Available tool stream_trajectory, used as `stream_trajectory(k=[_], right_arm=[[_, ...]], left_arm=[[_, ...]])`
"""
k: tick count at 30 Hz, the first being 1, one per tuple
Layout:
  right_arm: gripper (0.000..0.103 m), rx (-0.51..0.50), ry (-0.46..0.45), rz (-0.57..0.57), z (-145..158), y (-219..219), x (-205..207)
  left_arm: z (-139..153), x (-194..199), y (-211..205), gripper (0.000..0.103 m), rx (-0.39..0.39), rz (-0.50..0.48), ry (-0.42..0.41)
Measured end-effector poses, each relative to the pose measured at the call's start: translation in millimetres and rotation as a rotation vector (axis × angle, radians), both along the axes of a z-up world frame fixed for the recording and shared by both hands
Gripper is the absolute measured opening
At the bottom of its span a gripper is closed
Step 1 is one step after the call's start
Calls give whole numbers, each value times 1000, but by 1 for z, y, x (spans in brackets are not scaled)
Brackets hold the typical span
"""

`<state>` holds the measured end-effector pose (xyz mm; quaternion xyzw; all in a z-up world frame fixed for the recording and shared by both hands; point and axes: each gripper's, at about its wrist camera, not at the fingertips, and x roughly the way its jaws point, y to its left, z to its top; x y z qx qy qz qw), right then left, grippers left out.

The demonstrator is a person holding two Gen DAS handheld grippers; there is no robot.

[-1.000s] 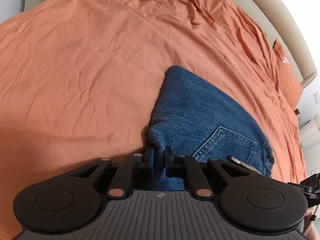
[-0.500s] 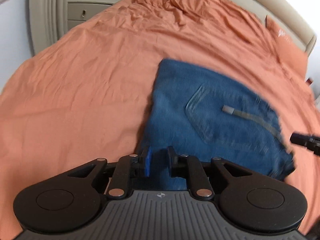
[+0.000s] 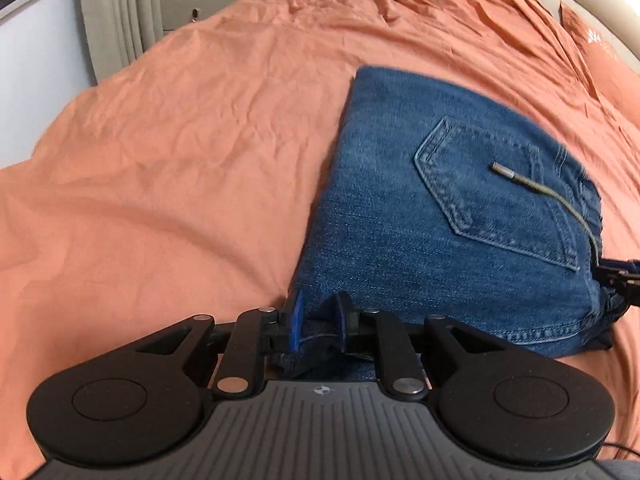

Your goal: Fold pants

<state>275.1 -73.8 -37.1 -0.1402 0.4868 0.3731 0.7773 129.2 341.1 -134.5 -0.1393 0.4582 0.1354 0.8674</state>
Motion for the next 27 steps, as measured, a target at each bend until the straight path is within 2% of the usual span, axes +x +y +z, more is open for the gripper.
stream_trajectory(k=[2, 4, 5, 6, 11, 14, 17, 19, 22, 27], right_arm=[[33, -17, -1, -1, 11, 3, 1], [46, 20, -3, -7, 29, -1, -2], [58, 60, -2, -10, 41, -7, -4], [64, 94, -6, -12, 53, -12, -6], [74, 183, -108, -10, 117, -39, -30], [80, 243, -179, -19, 154, -57, -51], [80, 289, -249, -47, 186, -79, -74], [81, 307, -282, -69, 203, -93, -91], [81, 323, -347, -119, 218, -114, -121], [81, 325, -424, -183, 218, -141, -170]], left_arm=[[14, -9, -2, 20, 4, 13, -30], [32, -21, -7, 20, 27, 18, -76], [44, -29, -11, 20, 51, 18, -103], [55, -35, -16, 20, 74, 16, -128], [112, -75, -53, 22, 174, -3, -270], [138, -96, -83, 28, 220, -11, -362], [159, -113, -116, 50, 263, 7, -439], [172, -123, -135, 71, 263, 13, -476], [183, -136, -162, 87, 270, 31, -477], [182, -152, -201, 96, 343, 47, -447]])
